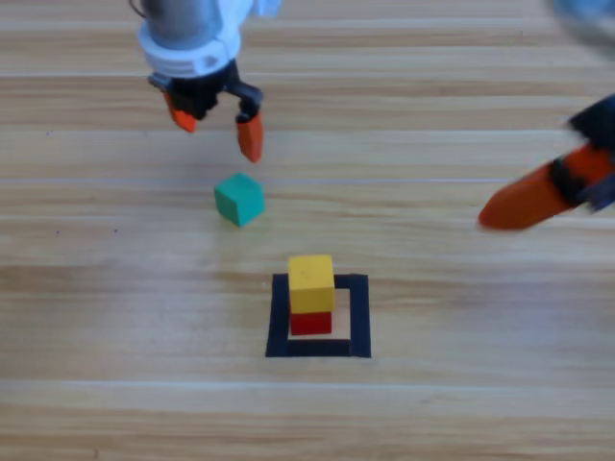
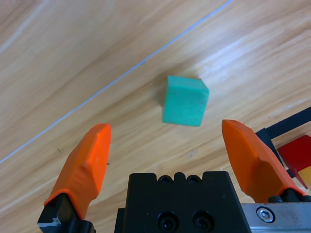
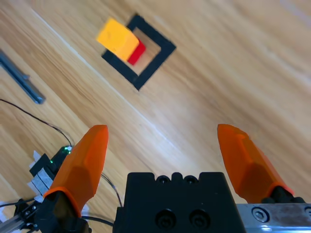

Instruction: Stack the blocks in the rectangular block: red at the bottom, yellow in the middle, green on top

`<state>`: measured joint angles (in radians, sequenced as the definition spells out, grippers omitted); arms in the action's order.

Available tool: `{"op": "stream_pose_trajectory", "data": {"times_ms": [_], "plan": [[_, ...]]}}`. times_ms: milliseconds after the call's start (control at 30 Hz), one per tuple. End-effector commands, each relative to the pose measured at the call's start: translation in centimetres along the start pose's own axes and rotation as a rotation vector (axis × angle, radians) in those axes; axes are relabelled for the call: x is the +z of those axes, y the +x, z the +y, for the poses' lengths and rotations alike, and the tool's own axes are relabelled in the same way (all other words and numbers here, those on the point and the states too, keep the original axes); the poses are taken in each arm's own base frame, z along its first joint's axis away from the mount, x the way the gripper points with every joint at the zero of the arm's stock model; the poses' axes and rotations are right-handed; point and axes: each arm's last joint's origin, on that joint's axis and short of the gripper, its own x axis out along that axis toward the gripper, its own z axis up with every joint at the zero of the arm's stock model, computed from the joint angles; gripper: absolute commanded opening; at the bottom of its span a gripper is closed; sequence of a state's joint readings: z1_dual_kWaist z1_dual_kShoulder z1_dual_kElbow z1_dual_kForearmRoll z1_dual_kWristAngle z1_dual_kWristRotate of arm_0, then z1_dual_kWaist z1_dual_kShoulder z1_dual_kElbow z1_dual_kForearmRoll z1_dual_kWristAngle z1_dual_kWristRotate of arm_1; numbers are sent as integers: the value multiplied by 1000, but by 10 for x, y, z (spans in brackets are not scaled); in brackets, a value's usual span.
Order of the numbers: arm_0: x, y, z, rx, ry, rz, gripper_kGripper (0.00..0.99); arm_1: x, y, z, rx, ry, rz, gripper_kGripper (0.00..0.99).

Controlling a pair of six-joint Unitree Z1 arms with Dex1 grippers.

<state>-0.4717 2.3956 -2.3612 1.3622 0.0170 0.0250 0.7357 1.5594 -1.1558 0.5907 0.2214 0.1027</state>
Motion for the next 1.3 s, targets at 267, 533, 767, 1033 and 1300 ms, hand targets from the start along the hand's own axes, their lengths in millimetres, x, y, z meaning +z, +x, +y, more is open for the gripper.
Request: {"op": "stream_pose_trajectory", "data": {"times_ms": [267,533,767,1033,1300], "plan": [[6,73,-38,52,90,141,974,-31,-29,-8,-20,-74,-113,986],[4,79,-44,59,108,160,963,-31,-25,-8,-6,-76,-109,986],[4,98,-50,71,116,191,963,-31,-21,-9,-6,-71,-102,986],[4,102,-50,71,113,196,960,-30,-18,-10,-6,-68,-94,986],[5,114,-50,72,114,208,936,-31,-17,-10,-5,-66,-93,986]]}}
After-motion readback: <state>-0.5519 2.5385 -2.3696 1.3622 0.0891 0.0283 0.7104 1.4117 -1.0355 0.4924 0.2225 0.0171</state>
